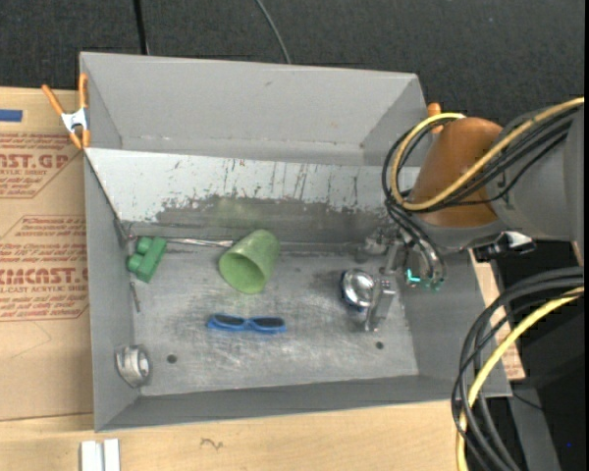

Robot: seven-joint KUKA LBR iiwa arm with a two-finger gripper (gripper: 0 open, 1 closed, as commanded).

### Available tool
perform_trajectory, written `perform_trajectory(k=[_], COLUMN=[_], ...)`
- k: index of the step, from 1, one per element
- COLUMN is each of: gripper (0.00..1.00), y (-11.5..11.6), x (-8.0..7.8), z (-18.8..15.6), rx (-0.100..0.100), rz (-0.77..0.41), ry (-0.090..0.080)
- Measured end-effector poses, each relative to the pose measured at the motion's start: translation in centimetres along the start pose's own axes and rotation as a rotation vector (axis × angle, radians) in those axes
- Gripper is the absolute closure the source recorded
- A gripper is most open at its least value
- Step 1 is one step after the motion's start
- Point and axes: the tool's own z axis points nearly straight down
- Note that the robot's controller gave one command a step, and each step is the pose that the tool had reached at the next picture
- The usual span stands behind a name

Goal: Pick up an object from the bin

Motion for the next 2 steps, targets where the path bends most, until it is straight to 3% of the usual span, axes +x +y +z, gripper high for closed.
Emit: perform_trajectory(k=[1,2], gripper=[1.00,1.00], y=[0.0,-2.4], x=[0.0,0.5], z=[0.0,-11.5], rx=[0.000,0.000], rz=[0.000,-0.395], ry=[-0.001,-0.004])
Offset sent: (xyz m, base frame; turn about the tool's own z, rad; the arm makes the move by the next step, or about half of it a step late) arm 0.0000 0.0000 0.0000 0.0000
